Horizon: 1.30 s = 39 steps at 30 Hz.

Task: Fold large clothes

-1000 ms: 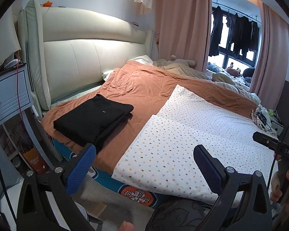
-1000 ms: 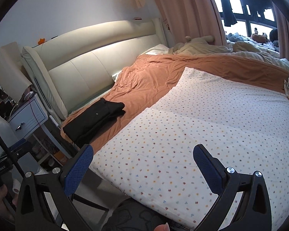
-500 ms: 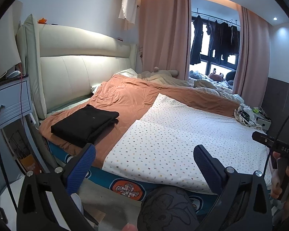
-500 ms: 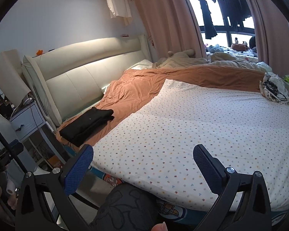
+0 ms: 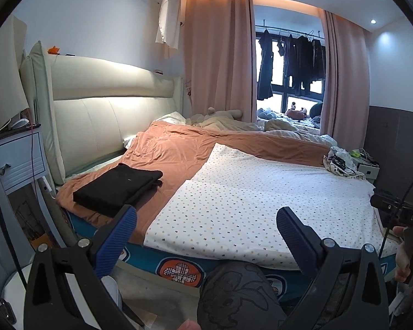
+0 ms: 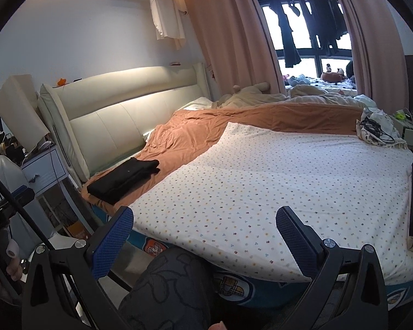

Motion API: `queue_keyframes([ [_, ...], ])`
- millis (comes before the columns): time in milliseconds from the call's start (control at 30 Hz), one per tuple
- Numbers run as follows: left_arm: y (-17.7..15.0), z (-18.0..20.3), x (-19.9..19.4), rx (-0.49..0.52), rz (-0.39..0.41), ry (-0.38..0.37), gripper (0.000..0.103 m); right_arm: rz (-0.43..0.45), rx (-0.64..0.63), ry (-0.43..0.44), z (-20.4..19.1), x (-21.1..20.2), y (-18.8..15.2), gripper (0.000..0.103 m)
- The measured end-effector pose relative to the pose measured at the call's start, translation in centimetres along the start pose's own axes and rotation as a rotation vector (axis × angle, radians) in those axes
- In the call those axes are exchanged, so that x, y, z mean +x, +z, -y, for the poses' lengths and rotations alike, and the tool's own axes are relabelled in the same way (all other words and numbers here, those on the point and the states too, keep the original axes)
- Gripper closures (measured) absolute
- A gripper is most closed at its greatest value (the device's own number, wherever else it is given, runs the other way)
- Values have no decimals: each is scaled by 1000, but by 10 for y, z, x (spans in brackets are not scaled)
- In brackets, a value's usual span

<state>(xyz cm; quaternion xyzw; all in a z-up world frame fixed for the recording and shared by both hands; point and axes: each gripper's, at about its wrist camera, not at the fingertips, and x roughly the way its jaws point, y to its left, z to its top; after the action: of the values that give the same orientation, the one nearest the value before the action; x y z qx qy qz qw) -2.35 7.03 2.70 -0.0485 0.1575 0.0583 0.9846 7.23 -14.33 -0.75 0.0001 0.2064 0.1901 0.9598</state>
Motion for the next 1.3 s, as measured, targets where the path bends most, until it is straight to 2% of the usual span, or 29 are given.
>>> queue_keyframes([
  [100,-2,0,-1,-9,-2,-4,0,0,-6,4,-2,-1,-2,0],
  [233,-4,-1,-2,0,6,39,0,7,-12,6,-5,-3,-4,0],
  [467,-7,-2,1,-11,-10,13,0,-2,-7,8,-4,1,-7,0],
  [1300,-6,-3,-7,-19,2,0,0,-11,19,-30,-2,-2,-2,0],
])
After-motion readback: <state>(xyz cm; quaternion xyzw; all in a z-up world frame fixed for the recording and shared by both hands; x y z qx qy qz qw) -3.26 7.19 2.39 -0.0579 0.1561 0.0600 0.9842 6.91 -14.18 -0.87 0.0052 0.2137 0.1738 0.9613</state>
